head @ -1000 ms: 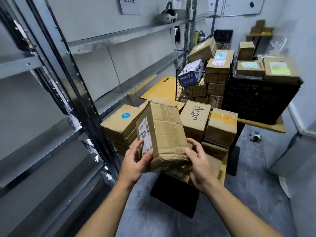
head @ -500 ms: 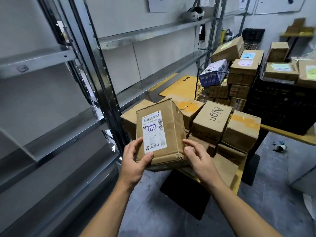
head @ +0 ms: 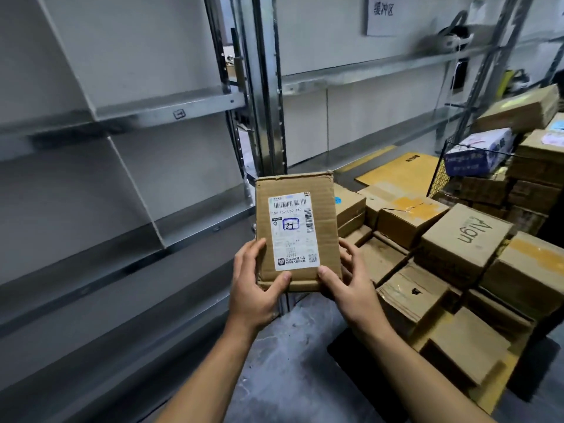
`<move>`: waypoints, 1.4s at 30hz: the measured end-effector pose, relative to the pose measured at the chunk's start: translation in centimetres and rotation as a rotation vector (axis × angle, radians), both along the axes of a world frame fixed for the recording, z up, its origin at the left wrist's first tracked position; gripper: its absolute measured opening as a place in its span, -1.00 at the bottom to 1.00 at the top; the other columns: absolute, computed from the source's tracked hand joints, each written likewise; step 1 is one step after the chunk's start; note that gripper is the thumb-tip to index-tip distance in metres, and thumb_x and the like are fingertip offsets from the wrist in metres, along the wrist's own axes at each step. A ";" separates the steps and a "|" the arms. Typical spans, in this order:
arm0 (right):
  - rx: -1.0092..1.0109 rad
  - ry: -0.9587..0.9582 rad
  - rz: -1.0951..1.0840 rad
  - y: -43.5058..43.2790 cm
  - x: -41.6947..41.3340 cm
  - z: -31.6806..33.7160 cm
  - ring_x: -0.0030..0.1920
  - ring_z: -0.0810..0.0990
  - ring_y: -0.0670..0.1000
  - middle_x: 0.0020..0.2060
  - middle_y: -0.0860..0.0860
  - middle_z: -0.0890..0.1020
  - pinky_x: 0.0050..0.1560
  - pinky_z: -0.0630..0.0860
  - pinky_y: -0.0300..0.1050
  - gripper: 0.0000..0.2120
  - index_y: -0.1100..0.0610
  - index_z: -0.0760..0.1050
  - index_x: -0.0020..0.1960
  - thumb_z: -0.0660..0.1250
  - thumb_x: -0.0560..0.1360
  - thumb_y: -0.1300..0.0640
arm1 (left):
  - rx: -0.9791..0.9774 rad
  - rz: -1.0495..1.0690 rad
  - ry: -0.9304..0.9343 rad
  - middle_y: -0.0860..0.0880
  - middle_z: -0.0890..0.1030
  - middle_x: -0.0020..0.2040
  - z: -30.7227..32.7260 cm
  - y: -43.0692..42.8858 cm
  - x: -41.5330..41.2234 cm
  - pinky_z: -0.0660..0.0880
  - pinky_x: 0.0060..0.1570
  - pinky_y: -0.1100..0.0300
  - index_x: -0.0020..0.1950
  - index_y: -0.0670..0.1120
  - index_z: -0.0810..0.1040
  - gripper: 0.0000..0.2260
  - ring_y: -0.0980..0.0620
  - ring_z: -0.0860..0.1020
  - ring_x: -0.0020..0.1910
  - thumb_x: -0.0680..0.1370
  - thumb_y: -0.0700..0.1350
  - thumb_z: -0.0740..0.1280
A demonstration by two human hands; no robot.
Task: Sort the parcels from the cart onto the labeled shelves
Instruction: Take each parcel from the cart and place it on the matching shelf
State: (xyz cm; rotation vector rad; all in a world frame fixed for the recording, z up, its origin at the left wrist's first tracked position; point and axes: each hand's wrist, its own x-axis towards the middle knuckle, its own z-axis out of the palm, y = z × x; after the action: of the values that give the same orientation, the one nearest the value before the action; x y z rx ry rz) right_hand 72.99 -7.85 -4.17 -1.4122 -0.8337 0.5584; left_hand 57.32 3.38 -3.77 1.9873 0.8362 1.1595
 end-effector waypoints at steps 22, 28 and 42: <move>0.184 0.131 0.178 4.9 -22.0 3.0 0.23 0.60 0.00 0.19 -0.06 0.60 0.26 0.55 0.18 -0.51 -0.16 0.37 0.34 0.45 0.53 0.18 | 0.173 0.251 0.367 0.06 0.47 0.29 7.5 0.5 -27.0 0.40 0.21 0.16 0.39 0.02 0.42 -0.57 0.14 0.43 0.23 0.54 0.02 0.39; 0.185 0.140 0.273 6.6 -30.5 3.0 0.26 0.58 0.05 0.22 -0.01 0.59 0.25 0.54 0.26 -0.52 -0.27 0.39 0.26 0.48 0.43 0.00 | 0.206 0.424 0.853 0.06 0.41 0.36 7.7 -0.4 -39.3 0.34 0.31 0.00 0.44 0.10 0.32 -0.52 0.01 0.37 0.32 0.56 0.18 0.27; 0.123 0.217 0.680 11.1 -49.1 2.1 0.30 0.56 0.04 0.28 -0.03 0.55 0.17 0.62 0.14 -0.49 -0.14 0.32 0.39 0.44 0.54 0.12 | -0.066 0.751 1.181 -0.01 0.37 0.40 6.1 -4.9 -58.1 0.32 0.32 -0.04 0.48 0.07 0.26 -0.49 -0.08 0.34 0.36 0.57 0.20 0.23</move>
State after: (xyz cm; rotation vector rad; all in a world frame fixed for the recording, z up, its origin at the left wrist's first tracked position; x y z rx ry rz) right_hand 23.92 3.24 -2.05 -0.9132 -1.1479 1.1333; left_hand -0.75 -1.49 2.36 2.2794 2.2894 0.1075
